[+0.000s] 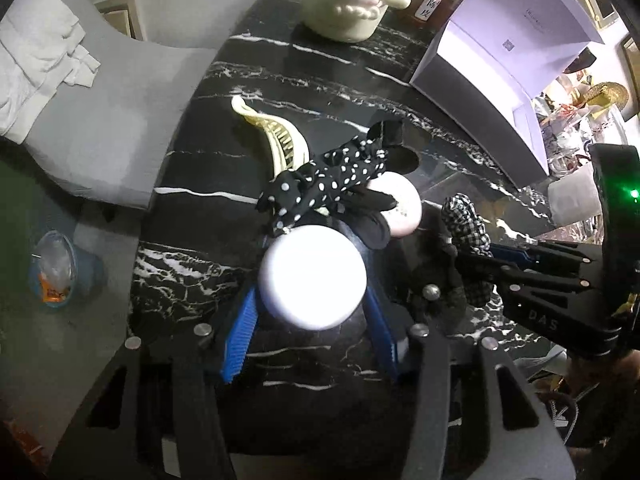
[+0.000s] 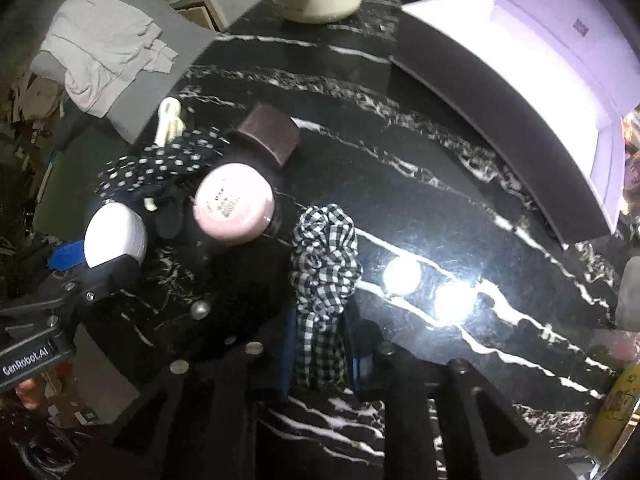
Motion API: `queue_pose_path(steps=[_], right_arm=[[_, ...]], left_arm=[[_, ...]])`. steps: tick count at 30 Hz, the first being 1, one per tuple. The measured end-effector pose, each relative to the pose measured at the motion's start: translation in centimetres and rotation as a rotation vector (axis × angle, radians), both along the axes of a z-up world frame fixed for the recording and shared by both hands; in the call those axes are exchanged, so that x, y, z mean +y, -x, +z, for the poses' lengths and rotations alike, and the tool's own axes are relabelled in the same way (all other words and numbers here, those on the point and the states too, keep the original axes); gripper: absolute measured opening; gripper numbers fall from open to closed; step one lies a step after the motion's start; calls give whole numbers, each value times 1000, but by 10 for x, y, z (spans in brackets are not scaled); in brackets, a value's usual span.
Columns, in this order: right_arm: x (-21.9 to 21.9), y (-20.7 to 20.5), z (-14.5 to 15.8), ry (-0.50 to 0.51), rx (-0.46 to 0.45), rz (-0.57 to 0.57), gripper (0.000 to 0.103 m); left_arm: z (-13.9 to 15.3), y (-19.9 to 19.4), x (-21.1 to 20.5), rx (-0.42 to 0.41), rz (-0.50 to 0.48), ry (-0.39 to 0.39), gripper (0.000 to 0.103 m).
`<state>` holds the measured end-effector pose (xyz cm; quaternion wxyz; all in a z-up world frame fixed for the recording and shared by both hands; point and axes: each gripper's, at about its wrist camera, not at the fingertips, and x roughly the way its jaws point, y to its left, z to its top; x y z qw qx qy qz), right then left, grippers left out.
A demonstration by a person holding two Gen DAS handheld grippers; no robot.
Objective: Organize objects
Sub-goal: 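Grasp the white ball with the left tool while the right tool grasps the gingham scrunchie, then carry the white ball with the left tool into the lavender box while the right tool carries the scrunchie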
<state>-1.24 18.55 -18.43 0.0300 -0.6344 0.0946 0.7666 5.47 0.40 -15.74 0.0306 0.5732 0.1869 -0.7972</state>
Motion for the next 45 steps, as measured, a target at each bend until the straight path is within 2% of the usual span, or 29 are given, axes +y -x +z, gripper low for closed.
queue_pose_path(steps=[11, 20, 31, 45], right_arm=[[-14, -4, 58, 11, 68, 33, 21], [-29, -11, 89, 27, 120, 50, 21], [-24, -26, 114, 0, 178, -3, 21], [20, -55, 122, -17, 196, -128, 21]], left_arm=[[57, -5, -2, 52, -44, 26, 50], [97, -4, -6, 81, -77, 72, 50], [117, 10, 9, 110, -191, 81, 50], [124, 51, 68, 129, -362, 84, 50]])
